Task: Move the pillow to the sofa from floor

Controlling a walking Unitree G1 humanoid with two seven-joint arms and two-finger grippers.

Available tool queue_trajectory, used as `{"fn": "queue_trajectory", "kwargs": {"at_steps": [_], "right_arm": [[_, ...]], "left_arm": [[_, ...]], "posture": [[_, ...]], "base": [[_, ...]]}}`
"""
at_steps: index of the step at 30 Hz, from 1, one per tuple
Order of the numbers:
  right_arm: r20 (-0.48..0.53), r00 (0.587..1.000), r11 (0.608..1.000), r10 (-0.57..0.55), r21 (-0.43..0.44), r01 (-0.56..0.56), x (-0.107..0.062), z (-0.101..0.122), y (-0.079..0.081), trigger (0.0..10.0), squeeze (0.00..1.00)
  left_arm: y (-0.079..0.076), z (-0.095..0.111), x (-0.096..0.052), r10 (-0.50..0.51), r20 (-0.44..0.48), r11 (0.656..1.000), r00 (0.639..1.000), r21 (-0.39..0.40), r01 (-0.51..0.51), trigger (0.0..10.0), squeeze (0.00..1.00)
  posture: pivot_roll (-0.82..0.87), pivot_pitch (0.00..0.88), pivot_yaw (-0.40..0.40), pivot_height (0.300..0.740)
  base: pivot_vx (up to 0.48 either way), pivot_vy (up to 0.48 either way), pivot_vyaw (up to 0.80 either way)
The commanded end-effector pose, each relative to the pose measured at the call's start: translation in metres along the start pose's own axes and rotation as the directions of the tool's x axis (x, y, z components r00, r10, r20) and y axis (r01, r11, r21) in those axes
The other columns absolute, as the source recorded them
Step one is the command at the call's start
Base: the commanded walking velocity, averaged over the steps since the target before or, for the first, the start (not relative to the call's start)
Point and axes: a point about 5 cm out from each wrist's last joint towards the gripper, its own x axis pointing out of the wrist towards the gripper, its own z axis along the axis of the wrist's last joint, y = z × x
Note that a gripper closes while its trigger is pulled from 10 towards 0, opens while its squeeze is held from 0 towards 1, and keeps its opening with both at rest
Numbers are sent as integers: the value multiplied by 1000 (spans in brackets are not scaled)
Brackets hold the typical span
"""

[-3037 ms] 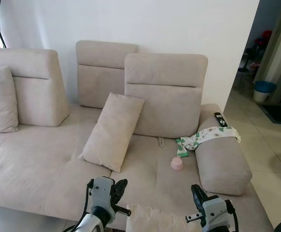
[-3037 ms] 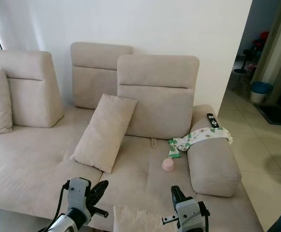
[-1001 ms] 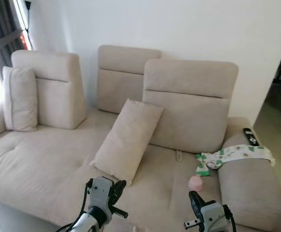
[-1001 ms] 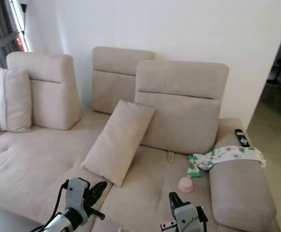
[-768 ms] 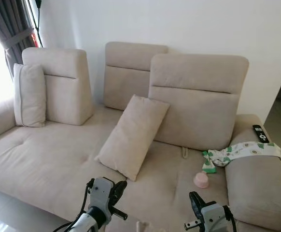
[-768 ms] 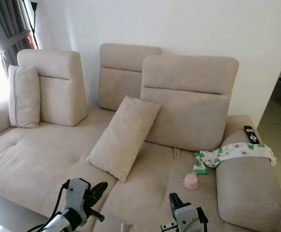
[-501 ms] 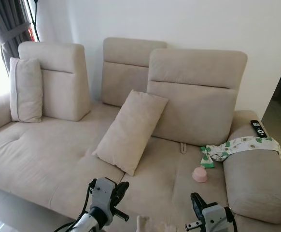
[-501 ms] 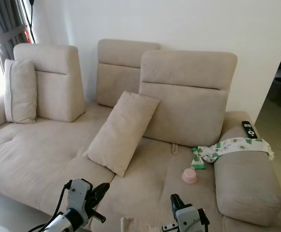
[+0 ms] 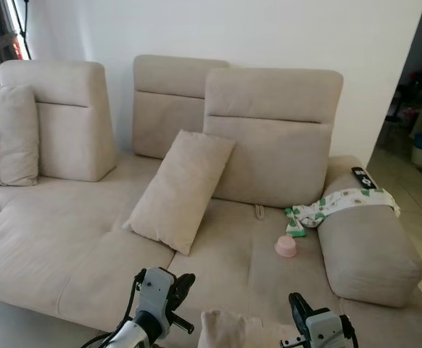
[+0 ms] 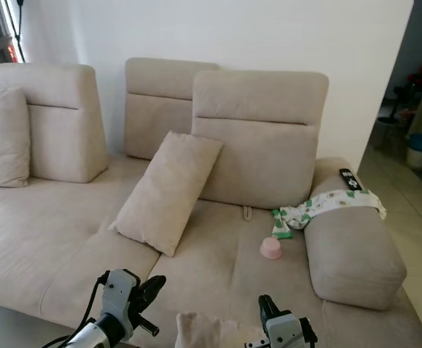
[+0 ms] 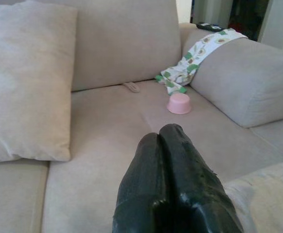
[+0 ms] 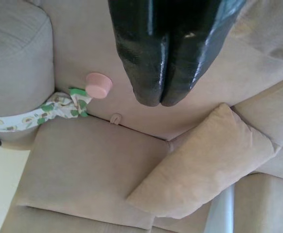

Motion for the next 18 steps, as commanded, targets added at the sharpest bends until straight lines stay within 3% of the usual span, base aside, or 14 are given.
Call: {"fn": "queue_trajectory", "kwargs": {"at_steps": [1,4,6,8,11,12,13,14,15,16,18], "right_arm": [[-4,1000,1000,-8,6,8,0,0,-2,10000,0],[-19,1000,1000,-3,13,4,-1,-3,-2,10000,0],[-112,992,998,66,33,-62,-11,-18,0,10000,0],[-130,988,996,80,36,-76,-13,-21,1,10000,0],[-166,979,993,114,45,-108,-18,-27,0,10000,0],[-178,976,992,122,44,-116,-20,-28,-2,10000,0],[-181,975,992,127,42,-121,-21,-29,-5,10000,639],[-181,975,992,127,42,-121,-21,-29,-5,10000,639],[-184,974,991,131,40,-126,-21,-29,-6,10000,922],[-185,974,991,134,39,-129,-21,-29,-7,10000,1000],[-184,973,990,140,38,-135,-20,-29,-8,10000,1000]], "left_arm": [[-1,-3,0,-8,-13,1000,1000,13,9,10000,0],[-1,-3,0,-12,-13,1000,1000,17,12,10000,0],[-5,-4,0,-48,-17,998,999,51,49,10000,0],[-6,-4,0,-56,-18,997,998,58,57,10000,0],[-11,-5,-1,-106,-36,989,994,99,109,10000,0],[-16,-8,-1,-157,-62,975,986,150,165,10000,0],[-21,-12,-1,-198,-101,955,975,205,215,10000,306],[-21,-12,-1,-198,-101,955,975,205,215,10000,306],[-24,-16,-1,-228,-130,938,965,236,253,10000,812],[-26,-18,-1,-246,-145,928,958,249,276,10000,1000],[-26,-18,1,-255,-155,921,955,262,288,10000,1000]], "posture": [[-76,0,33,596],[-77,0,35,596],[-77,0,38,596],[-77,0,38,596],[-78,0,39,596],[-80,0,40,596],[-81,0,41,596],[-81,0,41,596],[-85,0,43,596],[-87,0,44,596],[-88,0,44,596]], "base": [[0,0,0],[0,0,0],[0,0,0],[0,0,0],[0,0,0],[0,0,0],[0,0,0],[0,0,0],[0,0,0],[0,0,0],[0,0,0]]}}
